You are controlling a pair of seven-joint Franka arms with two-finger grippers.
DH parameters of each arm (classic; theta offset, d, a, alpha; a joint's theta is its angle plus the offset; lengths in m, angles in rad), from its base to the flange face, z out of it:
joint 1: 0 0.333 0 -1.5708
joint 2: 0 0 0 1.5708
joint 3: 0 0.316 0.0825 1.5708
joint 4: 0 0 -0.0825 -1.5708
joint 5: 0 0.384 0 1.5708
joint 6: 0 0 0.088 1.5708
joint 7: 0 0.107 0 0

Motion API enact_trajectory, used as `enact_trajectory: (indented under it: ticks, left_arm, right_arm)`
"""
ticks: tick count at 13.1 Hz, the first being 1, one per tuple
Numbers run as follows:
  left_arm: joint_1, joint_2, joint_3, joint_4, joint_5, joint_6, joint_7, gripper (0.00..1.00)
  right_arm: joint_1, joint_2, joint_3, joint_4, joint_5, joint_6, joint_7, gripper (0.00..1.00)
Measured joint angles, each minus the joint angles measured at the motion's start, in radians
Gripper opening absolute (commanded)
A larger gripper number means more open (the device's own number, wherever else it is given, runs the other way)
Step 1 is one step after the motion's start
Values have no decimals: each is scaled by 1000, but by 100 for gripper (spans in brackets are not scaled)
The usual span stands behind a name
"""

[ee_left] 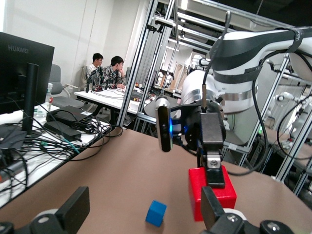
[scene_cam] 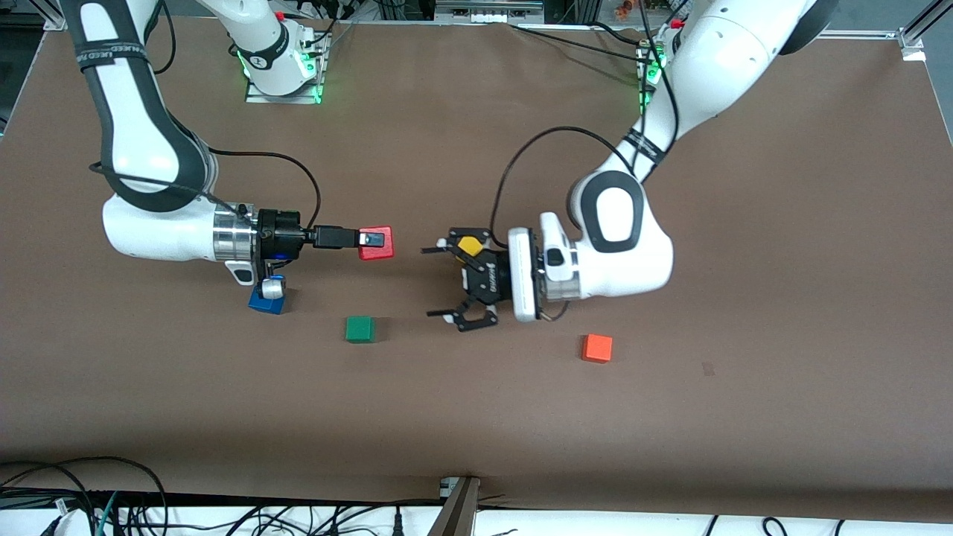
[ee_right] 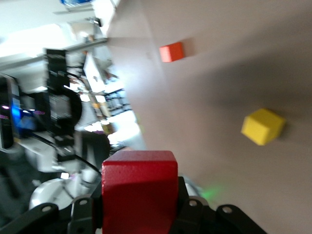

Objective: Pass red block to right arm, stack on blue
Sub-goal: 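Open the left gripper and draw it back from the red cube, then lower the red cube onto the blue cube with the right gripper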

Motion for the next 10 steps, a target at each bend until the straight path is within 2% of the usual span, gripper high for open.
enact_trajectory:
  ticks: [6,8,10]
  left_arm:
    - [217,-115,9,-16,531,-319,-130,100]
    - [332,-144,17,-31,688,-439,-138,100]
    - [452,-158,23,-32,835,-526,-147,100]
  right_arm:
    - [-5,0,-15,10,-520,15,37,23]
    - [-6,0,-18,20,-712,23,59,23]
    - [-6,5,-19,24,-861,28,65,23]
